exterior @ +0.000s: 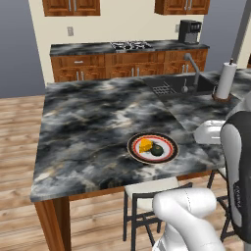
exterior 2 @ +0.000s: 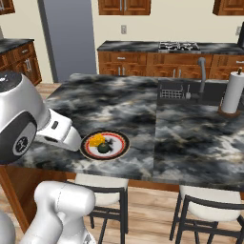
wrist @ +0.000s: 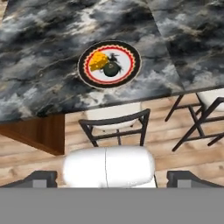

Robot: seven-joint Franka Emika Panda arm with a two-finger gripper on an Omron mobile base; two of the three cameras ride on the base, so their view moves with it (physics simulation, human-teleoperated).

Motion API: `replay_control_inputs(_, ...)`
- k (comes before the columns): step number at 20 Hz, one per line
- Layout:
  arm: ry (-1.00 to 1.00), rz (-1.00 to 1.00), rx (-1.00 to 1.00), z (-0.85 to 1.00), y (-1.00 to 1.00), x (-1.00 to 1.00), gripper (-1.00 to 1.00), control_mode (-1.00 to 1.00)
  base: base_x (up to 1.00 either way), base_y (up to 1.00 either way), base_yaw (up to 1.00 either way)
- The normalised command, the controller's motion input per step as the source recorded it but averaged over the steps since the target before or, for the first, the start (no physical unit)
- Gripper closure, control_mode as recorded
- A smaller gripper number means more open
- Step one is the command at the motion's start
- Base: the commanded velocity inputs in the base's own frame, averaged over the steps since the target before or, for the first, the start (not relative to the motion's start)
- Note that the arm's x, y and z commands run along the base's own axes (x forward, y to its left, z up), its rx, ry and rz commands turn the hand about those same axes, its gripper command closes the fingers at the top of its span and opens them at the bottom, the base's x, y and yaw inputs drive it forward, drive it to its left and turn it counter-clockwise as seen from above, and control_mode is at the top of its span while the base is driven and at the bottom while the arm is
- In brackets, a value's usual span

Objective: Take the cheese, fish, and squash from the fridge and place them on the plate on the dining counter to create an appetizer plate.

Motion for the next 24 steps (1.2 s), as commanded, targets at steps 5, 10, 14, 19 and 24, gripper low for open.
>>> replay_control_inputs(5,-0.02,0.23,-0.14,0.06,0.34,-1.0,-1.0,-1.0,0.0,0.0,0.0)
replay_control_inputs(10,-0.11,0.08,-0.12,0.0,0.42,-0.51,-1.0,-1.0,0.0,0.0,0.0)
replay_control_inputs(14,-0.15,0.07,0.0,0.09,0.14,0.09,-1.0,-1.0,0.0,0.0,0.0)
replay_control_inputs(19,-0.07,0.04,0.0,0.04,0.0,0.04,-1.0,1.0,0.0,-0.13,0.02)
replay_control_inputs(24,0.0,0.0,0.0,0.0,0.0,0.0,-1.0,1.0,-0.39,-0.85,-0.05)
